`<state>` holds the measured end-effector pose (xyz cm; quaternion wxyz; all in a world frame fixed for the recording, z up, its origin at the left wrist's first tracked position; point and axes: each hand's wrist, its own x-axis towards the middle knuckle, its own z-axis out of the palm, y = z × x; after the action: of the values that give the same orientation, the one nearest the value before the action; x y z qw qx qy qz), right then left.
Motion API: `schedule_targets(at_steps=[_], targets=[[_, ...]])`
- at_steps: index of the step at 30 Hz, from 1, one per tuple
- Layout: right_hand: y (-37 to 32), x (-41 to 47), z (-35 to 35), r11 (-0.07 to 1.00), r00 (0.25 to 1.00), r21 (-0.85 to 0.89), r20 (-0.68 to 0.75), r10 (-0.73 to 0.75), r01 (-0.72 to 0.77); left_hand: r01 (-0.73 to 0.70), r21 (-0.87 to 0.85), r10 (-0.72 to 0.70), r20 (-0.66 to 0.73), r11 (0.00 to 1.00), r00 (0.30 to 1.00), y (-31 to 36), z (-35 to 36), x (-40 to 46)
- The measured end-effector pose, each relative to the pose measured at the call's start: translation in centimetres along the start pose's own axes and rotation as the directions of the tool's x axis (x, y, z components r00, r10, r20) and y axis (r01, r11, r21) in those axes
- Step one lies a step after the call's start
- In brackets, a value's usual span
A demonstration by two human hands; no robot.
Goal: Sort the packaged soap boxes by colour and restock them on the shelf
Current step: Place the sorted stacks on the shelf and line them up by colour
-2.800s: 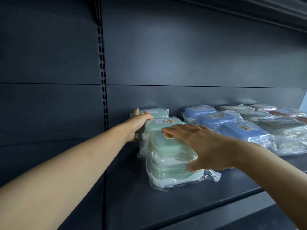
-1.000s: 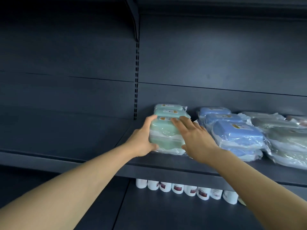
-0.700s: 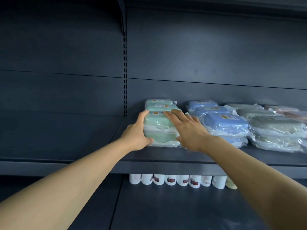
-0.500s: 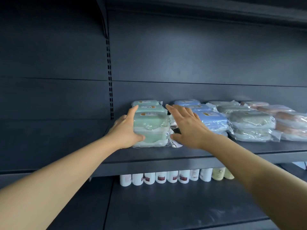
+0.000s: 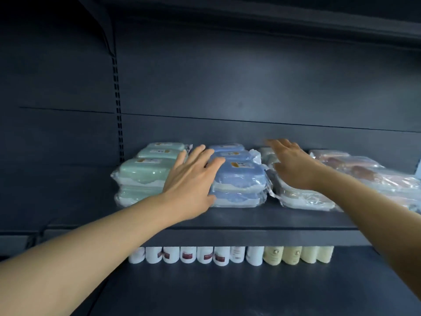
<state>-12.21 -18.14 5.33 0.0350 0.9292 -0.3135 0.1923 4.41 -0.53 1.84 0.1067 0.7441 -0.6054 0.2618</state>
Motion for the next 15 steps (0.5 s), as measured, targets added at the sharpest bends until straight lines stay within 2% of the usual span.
schedule_targets(at_steps=[6,11,15], targets=[[5.3,5.1,1.2,0.970,0.961,0.061,0.137,-0.240,0.234,0.072,0.118,-0.080,0.062,0.990,0.995,5.7,2.3,2.6],[7.7,6.5,1.2,0.952,0.939,0.122,0.172,-0.299,0.281,0.169,0.172,-0.191,0.120,0.970,0.974,7.7,4.3,4.6],[8.1,6.4,1.1,0.948,0.938,0.161,0.172,-0.301,0.275,0.196,0.234,-0.229,0.122,0.952,0.966,8.3,5.0,4.8]])
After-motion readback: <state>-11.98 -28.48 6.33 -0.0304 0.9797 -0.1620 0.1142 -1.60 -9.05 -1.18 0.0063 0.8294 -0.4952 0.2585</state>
